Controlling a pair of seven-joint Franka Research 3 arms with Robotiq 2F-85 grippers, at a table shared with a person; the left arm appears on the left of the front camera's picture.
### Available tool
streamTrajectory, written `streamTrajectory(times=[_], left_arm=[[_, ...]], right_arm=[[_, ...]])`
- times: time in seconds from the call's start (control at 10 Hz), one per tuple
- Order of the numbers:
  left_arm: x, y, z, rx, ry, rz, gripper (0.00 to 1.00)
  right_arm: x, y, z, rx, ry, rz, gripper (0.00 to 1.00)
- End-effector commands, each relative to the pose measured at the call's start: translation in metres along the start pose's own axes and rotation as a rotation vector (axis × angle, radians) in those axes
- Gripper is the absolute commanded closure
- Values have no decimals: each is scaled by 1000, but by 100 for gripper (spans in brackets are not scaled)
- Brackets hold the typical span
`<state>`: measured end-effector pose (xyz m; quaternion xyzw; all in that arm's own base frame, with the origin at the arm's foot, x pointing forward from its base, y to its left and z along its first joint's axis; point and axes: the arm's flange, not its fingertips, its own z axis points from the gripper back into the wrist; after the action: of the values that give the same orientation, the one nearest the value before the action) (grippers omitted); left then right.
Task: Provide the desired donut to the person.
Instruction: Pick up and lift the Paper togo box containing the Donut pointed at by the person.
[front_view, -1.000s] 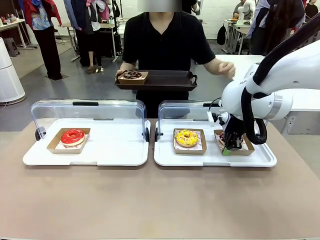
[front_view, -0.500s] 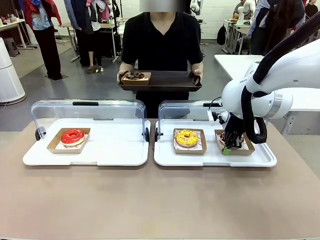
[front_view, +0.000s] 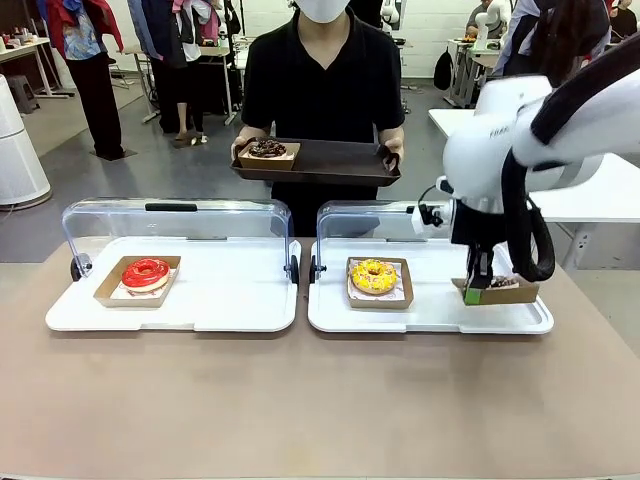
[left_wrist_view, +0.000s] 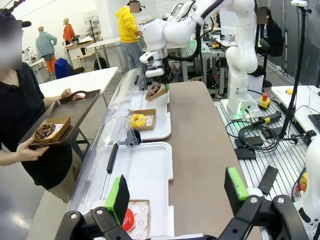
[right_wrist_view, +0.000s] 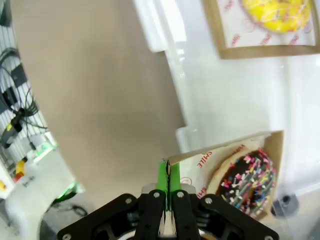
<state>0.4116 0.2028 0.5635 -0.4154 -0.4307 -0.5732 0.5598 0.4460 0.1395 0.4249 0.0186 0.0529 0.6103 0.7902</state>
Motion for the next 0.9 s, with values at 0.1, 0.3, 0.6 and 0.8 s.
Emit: streamTrajectory(times=[0.1,0.3,0.6,0.8], left_arm=[[2,-1,2,-1,-9,-4,0],[2,-1,2,-1,-9,-4,0],[2,-1,2,-1,-9,-4,0],[2,-1,2,-1,-9,-4,0]], right_arm=[[7,51,70,11,-44,54,100],[10,79,120,-35,-57,53,100],[28,92,188,-131,-79,47,100],[36,86,202,-129,-92,44,100]])
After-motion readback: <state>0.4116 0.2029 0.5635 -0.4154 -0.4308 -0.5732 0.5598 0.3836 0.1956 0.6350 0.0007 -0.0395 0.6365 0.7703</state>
